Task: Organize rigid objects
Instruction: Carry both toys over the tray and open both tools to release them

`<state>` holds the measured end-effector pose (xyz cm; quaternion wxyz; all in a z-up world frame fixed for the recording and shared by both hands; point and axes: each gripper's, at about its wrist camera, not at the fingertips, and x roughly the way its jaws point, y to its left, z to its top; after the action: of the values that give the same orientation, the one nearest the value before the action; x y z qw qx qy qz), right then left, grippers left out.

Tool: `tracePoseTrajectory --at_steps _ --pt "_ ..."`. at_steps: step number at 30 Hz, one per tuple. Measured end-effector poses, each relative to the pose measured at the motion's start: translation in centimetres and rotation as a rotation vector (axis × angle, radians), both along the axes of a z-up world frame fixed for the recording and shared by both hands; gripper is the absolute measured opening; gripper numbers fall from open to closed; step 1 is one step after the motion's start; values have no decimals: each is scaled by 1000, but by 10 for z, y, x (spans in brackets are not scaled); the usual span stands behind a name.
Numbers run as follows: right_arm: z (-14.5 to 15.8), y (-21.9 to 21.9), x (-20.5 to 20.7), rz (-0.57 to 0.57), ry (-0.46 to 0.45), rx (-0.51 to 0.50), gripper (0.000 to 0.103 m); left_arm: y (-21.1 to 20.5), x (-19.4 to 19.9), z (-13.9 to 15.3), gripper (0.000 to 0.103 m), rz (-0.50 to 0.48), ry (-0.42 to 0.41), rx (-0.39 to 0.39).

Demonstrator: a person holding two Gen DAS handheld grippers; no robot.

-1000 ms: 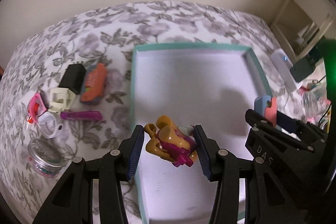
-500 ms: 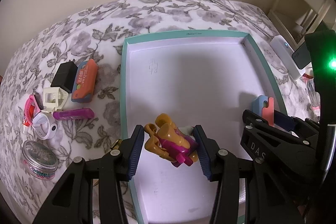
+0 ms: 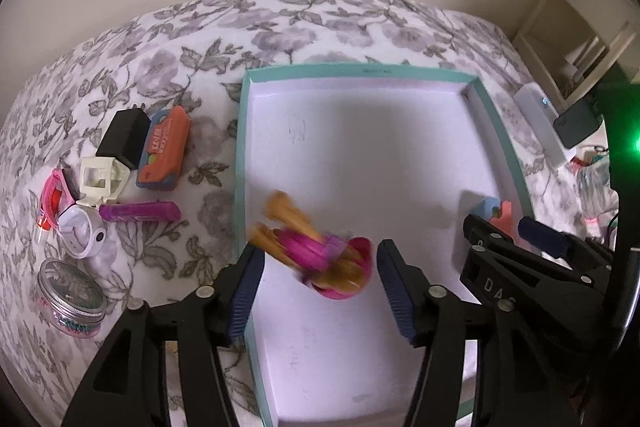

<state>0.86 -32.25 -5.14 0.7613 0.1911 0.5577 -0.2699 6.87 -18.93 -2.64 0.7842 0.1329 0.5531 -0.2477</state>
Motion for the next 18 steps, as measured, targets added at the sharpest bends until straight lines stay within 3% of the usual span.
tracePoseTrajectory --at_steps 6,9,11,12,18 --pt "19 -4 -5 -11 -52 3 61 4 6 18 67 16 4 -53" --pt "28 0 -6 -4 -66 -30 72 8 9 26 71 32 -10 -66" --pt "32 1 -5 -1 -79 -34 74 12 14 30 86 53 -24 -72" --pt "32 0 -5 2 -88 -29 78 16 17 34 88 72 -31 -86" --pt "30 9 4 47 -107 -21 96 34 32 42 88 146 -50 -102"
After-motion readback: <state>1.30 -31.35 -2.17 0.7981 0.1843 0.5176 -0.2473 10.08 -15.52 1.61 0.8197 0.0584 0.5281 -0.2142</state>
